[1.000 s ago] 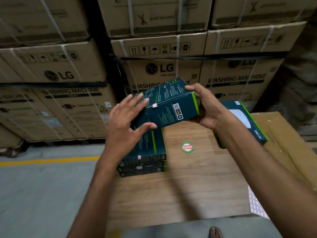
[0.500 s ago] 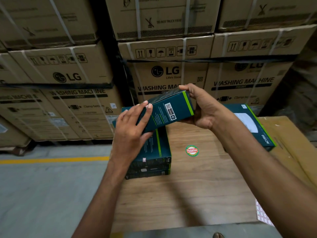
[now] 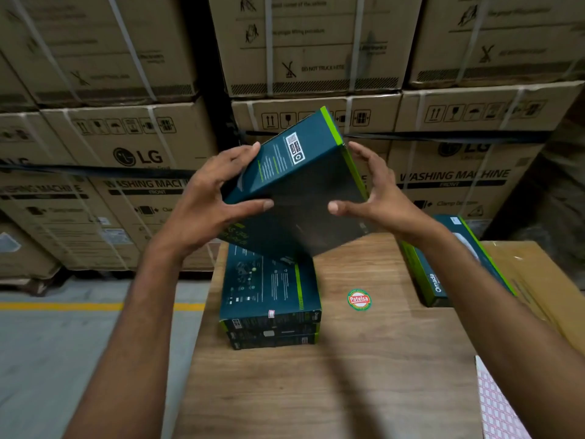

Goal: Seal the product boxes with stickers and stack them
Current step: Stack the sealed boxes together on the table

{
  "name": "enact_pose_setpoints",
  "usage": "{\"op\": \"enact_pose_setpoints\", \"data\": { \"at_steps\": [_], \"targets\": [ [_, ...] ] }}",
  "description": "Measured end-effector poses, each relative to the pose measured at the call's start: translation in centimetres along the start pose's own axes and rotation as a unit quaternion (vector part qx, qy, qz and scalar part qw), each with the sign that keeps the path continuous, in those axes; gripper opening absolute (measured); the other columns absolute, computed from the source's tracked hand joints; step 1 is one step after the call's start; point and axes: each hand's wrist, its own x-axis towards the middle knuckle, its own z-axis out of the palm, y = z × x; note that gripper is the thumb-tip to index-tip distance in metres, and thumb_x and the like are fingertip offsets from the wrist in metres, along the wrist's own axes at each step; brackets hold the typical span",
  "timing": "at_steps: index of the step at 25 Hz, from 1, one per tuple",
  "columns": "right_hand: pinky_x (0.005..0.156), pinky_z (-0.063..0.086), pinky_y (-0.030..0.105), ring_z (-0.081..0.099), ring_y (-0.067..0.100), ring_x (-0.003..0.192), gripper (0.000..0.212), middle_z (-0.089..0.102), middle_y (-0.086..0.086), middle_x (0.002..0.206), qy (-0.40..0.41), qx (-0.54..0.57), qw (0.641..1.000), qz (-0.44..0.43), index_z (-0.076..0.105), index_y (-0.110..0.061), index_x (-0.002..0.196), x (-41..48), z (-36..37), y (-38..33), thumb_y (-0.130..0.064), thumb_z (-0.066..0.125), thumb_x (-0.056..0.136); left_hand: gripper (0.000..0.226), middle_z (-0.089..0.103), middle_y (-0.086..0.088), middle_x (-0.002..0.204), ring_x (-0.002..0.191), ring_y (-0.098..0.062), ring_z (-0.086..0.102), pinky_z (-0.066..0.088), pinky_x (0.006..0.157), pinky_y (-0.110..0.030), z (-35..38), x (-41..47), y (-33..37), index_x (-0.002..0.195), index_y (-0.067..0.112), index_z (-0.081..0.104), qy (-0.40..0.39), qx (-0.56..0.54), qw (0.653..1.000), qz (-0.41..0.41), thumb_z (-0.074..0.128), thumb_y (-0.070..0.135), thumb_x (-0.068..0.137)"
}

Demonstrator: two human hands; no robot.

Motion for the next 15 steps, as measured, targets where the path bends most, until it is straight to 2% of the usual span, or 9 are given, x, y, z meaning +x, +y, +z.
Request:
{"op": "enact_pose_setpoints", "data": {
  "at_steps": [2, 3, 6, 8, 10, 11, 12, 13, 15],
  "targets": [
    [0.117, 0.042, 0.051, 0.042, 0.012, 0.140, 0.103, 0.043, -0.010, 0.153, 0.001, 0.024, 0.999, -0.023, 0.035, -0.043, 0.153, 0.6, 0.0, -0.2, -0.039, 0.095, 0.069, 0.085, 0.048, 0.009, 0.158, 0.148, -0.005, 0.041, 0.037, 0.123, -0.032, -1.4, 0.9, 0.8, 0.157, 0.021, 0.045, -0.023, -0.035, 0.999, -0.018, 0.083, 0.036, 0.082],
    [0.112, 0.049, 0.050, 0.049, 0.007, 0.132, 0.100, 0.050, -0.011, 0.146, 0.008, 0.034, 0.999, -0.025, 0.040, -0.038, 0.150, 0.8, 0.1, -0.2, -0.039, 0.095, 0.068, 0.084, 0.048, 0.010, 0.158, 0.148, -0.003, 0.041, 0.037, 0.123, -0.031, -1.8, 1.3, 1.0, 0.157, 0.023, 0.046, -0.030, -0.037, 0.999, -0.024, 0.082, 0.037, 0.082],
    [0.107, 0.053, 0.054, 0.056, 0.016, 0.130, 0.096, 0.055, -0.007, 0.143, 0.051, 0.037, 0.998, -0.005, 0.048, -0.038, 0.144, 1.7, 0.4, 0.5, -0.060, 0.094, 0.063, 0.073, 0.047, 0.013, 0.159, 0.147, -0.002, 0.041, 0.039, 0.122, -0.037, -2.4, 2.0, 0.7, 0.153, 0.026, 0.052, -0.005, -0.015, 0.999, -0.042, 0.076, 0.046, 0.086],
    [0.104, 0.055, 0.049, 0.063, 0.018, 0.126, 0.092, 0.060, -0.005, 0.141, 0.062, 0.076, 0.995, 0.020, 0.052, -0.037, 0.141, 2.2, 0.4, 0.6, -0.068, 0.090, 0.063, 0.066, 0.044, 0.012, 0.162, 0.150, -0.004, 0.038, 0.037, 0.123, -0.045, -1.8, 2.3, 0.2, 0.149, 0.027, 0.057, 0.067, 0.031, 0.996, -0.042, 0.071, 0.055, 0.092],
    [0.095, 0.060, 0.039, 0.071, 0.016, 0.114, 0.085, 0.067, -0.003, 0.133, 0.068, 0.130, 0.988, 0.048, 0.057, -0.031, 0.138, 2.6, 0.4, 0.2, -0.063, 0.091, 0.066, 0.065, 0.033, 0.011, 0.166, 0.154, -0.012, 0.030, 0.028, 0.125, -0.056, -0.6, 2.0, -0.9, 0.151, 0.028, 0.054, 0.190, 0.131, 0.972, -0.048, 0.067, 0.059, 0.095],
    [0.090, 0.062, 0.037, 0.074, 0.017, 0.110, 0.083, 0.070, -0.001, 0.129, 0.082, 0.167, 0.980, 0.074, 0.058, -0.027, 0.136, 2.9, 0.4, -0.1, -0.059, 0.091, 0.067, 0.066, 0.026, 0.010, 0.168, 0.156, -0.015, 0.026, 0.025, 0.126, -0.058, 0.3, 1.5, -1.3, 0.154, 0.029, 0.049, 0.249, 0.137, 0.956, -0.074, 0.066, 0.058, 0.096],
    [0.086, 0.063, 0.037, 0.075, 0.020, 0.108, 0.081, 0.073, 0.003, 0.126, 0.096, 0.215, 0.966, 0.104, 0.059, -0.022, 0.136, 3.3, 0.4, -0.1, -0.056, 0.090, 0.069, 0.069, 0.021, 0.007, 0.169, 0.156, -0.016, 0.023, 0.027, 0.125, -0.059, 1.5, 0.9, -2.2, 0.157, 0.031, 0.043, 0.286, 0.098, 0.947, -0.111, 0.067, 0.054, 0.096],
    [0.085, 0.063, 0.039, 0.075, 0.024, 0.108, 0.078, 0.075, 0.006, 0.122, 0.101, 0.262, 0.950, 0.133, 0.061, -0.016, 0.135, 3.6, 0.3, -0.1, -0.054, 0.089, 0.073, 0.072, 0.020, 0.004, 0.170, 0.156, -0.015, 0.024, 0.031, 0.124, -0.058, 2.6, 0.1, -2.8, 0.158, 0.033, 0.037, 0.292, 0.025, 0.944, -0.151, 0.069, 0.051, 0.096],
    [0.085, 0.063, 0.043, 0.075, 0.029, 0.109, 0.064, 0.077, 0.010, 0.118, 0.086, 0.326, 0.924, 0.179, 0.067, -0.011, 0.133, 3.8, 0.3, 0.1, -0.052, 0.081, 0.086, 0.071, 0.028, 0.003, 0.166, 0.152, -0.014, 0.033, 0.037, 0.122, -0.054, 5.1, -1.6, -3.9, 0.157, 0.038, 0.036, 0.246, -0.141, 0.939, -0.195, 0.070, 0.051, 0.096]
  ]
}}
